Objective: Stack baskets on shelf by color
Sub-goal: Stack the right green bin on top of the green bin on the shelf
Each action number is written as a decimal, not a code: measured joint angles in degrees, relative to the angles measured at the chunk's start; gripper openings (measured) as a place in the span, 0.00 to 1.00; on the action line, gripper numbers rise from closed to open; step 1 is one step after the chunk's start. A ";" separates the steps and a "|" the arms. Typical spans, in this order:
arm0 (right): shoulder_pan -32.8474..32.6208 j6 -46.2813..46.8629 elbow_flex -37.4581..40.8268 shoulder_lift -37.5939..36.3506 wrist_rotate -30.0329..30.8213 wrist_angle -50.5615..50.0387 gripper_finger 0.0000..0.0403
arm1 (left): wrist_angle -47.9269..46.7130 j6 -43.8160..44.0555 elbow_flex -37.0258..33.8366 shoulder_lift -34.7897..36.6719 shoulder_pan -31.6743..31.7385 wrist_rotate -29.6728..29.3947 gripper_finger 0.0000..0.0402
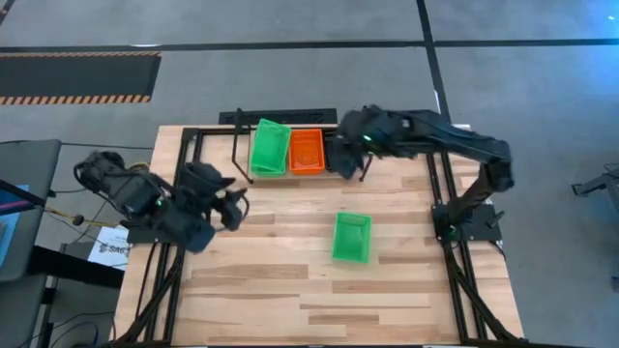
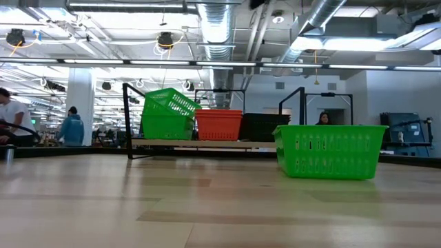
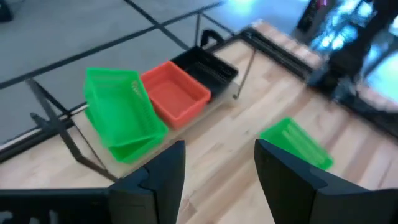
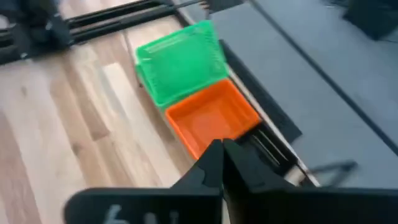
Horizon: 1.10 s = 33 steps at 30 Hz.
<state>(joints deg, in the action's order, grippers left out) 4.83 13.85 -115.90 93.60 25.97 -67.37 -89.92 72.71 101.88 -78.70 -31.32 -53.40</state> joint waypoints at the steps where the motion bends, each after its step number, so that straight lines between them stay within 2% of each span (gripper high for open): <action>1: 1.23 -1.37 0.00 1.35 -2.30 2.10 0.04 | -0.24 -0.55 -0.21 -0.18 -0.71 0.16 0.45; 7: 5.49 -3.22 -0.07 10.32 -17.70 17.78 0.01 | -0.14 -4.87 -4.23 0.44 -3.81 0.18 0.43; 12: 4.81 -2.68 -0.07 18.41 -28.66 26.61 0.01 | -0.14 -8.59 -9.70 2.90 -5.21 3.36 0.40; 18: 1.93 -0.22 -0.04 25.95 -29.22 29.97 0.00 | -0.07 -8.61 -16.37 6.83 -5.43 8.45 0.38; 20: 1.09 -0.25 -0.04 27.70 -26.85 30.08 0.00 | -0.25 -8.59 -17.93 8.10 -5.43 9.34 0.38; 24: -0.04 -0.28 -0.90 30.33 -19.99 31.30 0.00 | -0.13 -8.40 -19.43 9.71 -5.43 9.08 0.38; 27: 0.14 -2.14 -1.70 30.60 -19.62 32.12 0.01 | -0.12 -8.03 -19.60 10.40 -5.43 8.97 0.38; 33: 1.81 -4.26 -1.72 30.42 -19.83 32.88 0.11 | -0.08 -7.92 -19.60 10.54 -5.39 6.19 0.38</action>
<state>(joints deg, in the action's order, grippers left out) 6.64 9.59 -117.61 124.02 6.14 -34.48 -90.00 64.79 82.28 -68.16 -36.71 -47.21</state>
